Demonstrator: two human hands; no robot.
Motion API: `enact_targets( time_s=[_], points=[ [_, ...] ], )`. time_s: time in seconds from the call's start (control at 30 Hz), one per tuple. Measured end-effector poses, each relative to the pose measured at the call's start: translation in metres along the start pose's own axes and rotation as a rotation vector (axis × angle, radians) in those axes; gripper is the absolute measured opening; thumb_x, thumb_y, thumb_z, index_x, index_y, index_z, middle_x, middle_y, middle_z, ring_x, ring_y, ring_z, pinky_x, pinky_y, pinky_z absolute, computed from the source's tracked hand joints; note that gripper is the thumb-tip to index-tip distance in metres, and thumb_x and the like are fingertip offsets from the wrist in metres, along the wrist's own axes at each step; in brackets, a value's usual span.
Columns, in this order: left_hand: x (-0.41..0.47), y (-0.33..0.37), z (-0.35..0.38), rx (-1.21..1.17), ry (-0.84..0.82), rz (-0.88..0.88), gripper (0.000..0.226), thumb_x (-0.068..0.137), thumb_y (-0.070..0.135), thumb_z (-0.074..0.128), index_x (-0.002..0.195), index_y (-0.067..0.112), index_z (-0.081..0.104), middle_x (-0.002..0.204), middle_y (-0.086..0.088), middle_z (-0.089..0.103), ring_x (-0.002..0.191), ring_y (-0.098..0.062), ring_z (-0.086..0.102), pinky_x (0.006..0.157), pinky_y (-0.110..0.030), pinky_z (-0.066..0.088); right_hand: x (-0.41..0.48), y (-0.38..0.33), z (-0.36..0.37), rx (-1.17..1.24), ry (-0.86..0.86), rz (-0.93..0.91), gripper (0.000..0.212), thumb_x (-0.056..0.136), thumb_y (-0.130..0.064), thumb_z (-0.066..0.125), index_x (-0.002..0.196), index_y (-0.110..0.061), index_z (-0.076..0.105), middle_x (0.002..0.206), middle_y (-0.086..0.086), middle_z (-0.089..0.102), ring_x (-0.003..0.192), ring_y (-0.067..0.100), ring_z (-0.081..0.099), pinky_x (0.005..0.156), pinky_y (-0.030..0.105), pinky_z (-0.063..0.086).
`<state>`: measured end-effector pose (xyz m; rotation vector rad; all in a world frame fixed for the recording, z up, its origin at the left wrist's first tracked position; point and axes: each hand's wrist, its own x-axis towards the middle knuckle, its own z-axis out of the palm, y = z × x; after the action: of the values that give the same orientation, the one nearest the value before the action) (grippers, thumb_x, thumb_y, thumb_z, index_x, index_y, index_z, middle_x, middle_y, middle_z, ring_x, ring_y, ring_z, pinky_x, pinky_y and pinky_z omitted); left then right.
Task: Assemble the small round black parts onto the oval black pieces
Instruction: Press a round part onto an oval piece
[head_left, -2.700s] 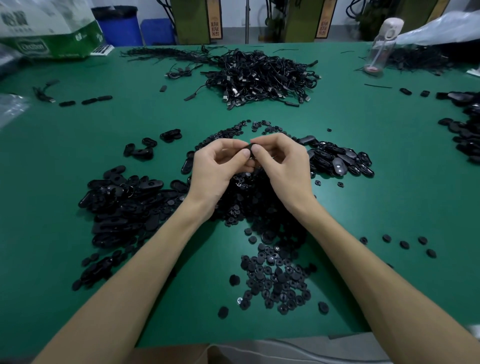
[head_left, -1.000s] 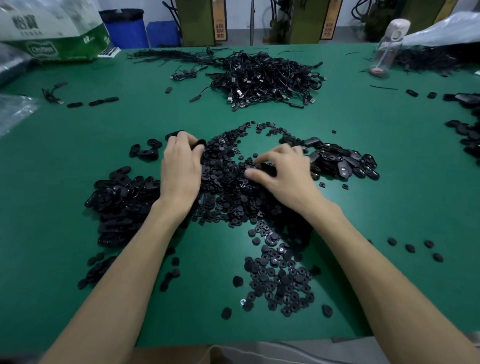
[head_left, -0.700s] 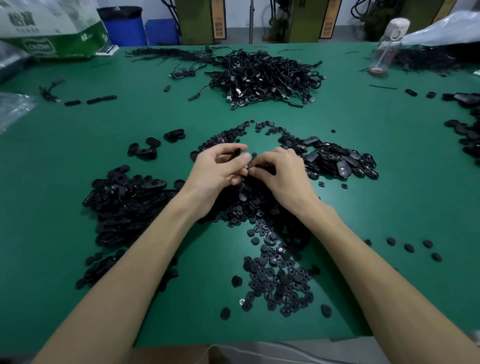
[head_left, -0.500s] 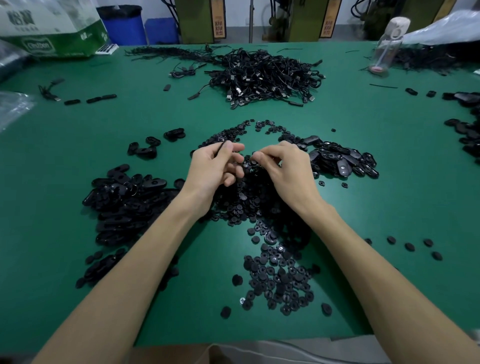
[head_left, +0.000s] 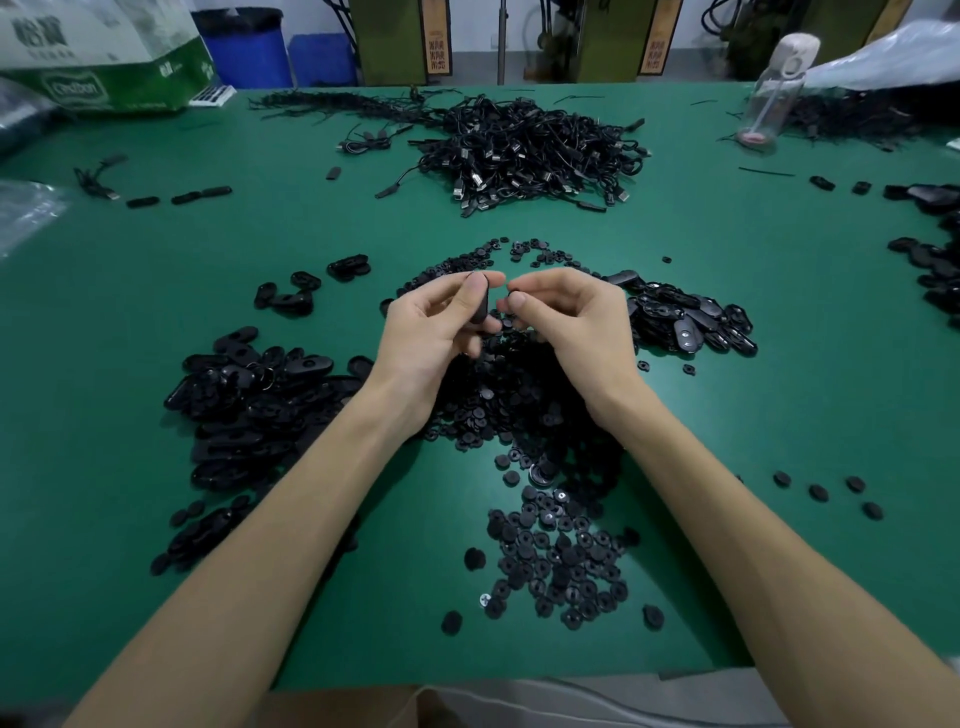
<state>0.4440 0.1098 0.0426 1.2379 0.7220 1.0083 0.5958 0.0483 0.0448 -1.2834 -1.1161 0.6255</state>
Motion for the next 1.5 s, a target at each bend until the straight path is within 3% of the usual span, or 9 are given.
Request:
enact_targets(
  time_s=[0.13, 0.27, 0.37, 0.5, 0.73, 1.17, 1.27, 1.5],
  points=[
    [-0.001, 0.001, -0.001, -0.055, 0.086, 0.002, 0.023, 0.099, 0.016, 0.068, 0.116, 0.002, 0.073, 0.104, -0.017, 0.078, 0.094, -0.025, 0.078, 0.074, -0.025, 0.06, 0.0, 0.001, -0.001, 0.083, -0.001, 0.042, 0.008, 0.094, -0.012, 0.075, 0.101, -0.008, 0.074, 0.09, 0.003, 0.08, 0.077, 0.009, 0.072, 0.068, 0.018, 0.052],
    [-0.003, 0.002, 0.0, -0.072, 0.124, 0.021, 0.019, 0.098, 0.007, 0.069, 0.115, -0.002, 0.072, 0.102, -0.018, 0.078, 0.096, -0.031, 0.078, 0.08, -0.03, 0.062, 0.001, 0.003, -0.002, 0.075, 0.042, 0.043, 0.006, 0.092, -0.016, 0.077, 0.096, -0.011, 0.077, 0.078, -0.008, 0.072, 0.072, 0.002, 0.061, 0.068, 0.016, 0.049],
    [-0.004, 0.002, 0.002, -0.035, 0.144, 0.029, 0.019, 0.097, 0.004, 0.069, 0.115, -0.003, 0.07, 0.1, -0.017, 0.079, 0.094, -0.031, 0.078, 0.081, -0.032, 0.063, 0.002, 0.005, -0.004, 0.086, 0.06, 0.064, 0.009, 0.094, -0.017, 0.075, 0.098, -0.009, 0.076, 0.073, -0.009, 0.068, 0.068, 0.002, 0.059, 0.064, 0.015, 0.048],
    [-0.006, 0.003, 0.004, -0.033, 0.15, 0.019, 0.019, 0.1, 0.006, 0.065, 0.116, -0.003, 0.07, 0.1, -0.016, 0.079, 0.094, -0.031, 0.078, 0.078, -0.031, 0.064, 0.002, 0.003, -0.002, 0.08, 0.077, 0.044, 0.01, 0.095, -0.017, 0.073, 0.097, -0.008, 0.076, 0.082, 0.005, 0.076, 0.069, 0.003, 0.062, 0.065, 0.015, 0.048],
    [-0.006, 0.005, 0.005, -0.055, 0.158, 0.017, 0.011, 0.103, 0.006, 0.061, 0.108, 0.0, 0.069, 0.102, -0.014, 0.079, 0.096, -0.031, 0.078, 0.077, -0.031, 0.064, 0.002, 0.004, -0.003, 0.111, 0.046, 0.049, 0.008, 0.093, -0.014, 0.076, 0.098, -0.008, 0.076, 0.087, 0.007, 0.079, 0.07, 0.007, 0.067, 0.066, 0.017, 0.05],
    [-0.009, 0.004, 0.008, -0.028, 0.166, 0.023, 0.022, 0.101, 0.013, 0.067, 0.116, -0.002, 0.07, 0.111, -0.011, 0.078, 0.097, -0.025, 0.078, 0.075, -0.029, 0.063, 0.0, 0.004, 0.0, 0.076, 0.015, 0.01, 0.004, 0.092, -0.016, 0.078, 0.093, -0.012, 0.077, 0.081, 0.001, 0.078, 0.068, 0.007, 0.065, 0.065, 0.018, 0.05],
    [-0.009, 0.0, 0.011, 0.02, 0.189, 0.026, 0.02, 0.098, 0.018, 0.072, 0.113, 0.006, 0.075, 0.105, -0.01, 0.078, 0.094, -0.019, 0.076, 0.072, -0.028, 0.06, 0.001, 0.004, 0.0, 0.044, 0.037, -0.012, 0.006, 0.092, -0.017, 0.078, 0.093, -0.011, 0.077, 0.076, -0.005, 0.073, 0.067, 0.005, 0.061, 0.065, 0.018, 0.049],
    [-0.012, -0.001, 0.016, 0.004, 0.132, 0.018, 0.017, 0.097, 0.017, 0.073, 0.11, 0.008, 0.074, 0.098, -0.009, 0.08, 0.092, -0.024, 0.078, 0.073, -0.028, 0.061, 0.002, 0.007, 0.0, -0.084, 0.096, -0.037, 0.007, 0.092, -0.022, 0.078, 0.091, -0.016, 0.076, 0.078, -0.009, 0.072, 0.069, 0.002, 0.06, 0.068, 0.022, 0.049]
  ],
)
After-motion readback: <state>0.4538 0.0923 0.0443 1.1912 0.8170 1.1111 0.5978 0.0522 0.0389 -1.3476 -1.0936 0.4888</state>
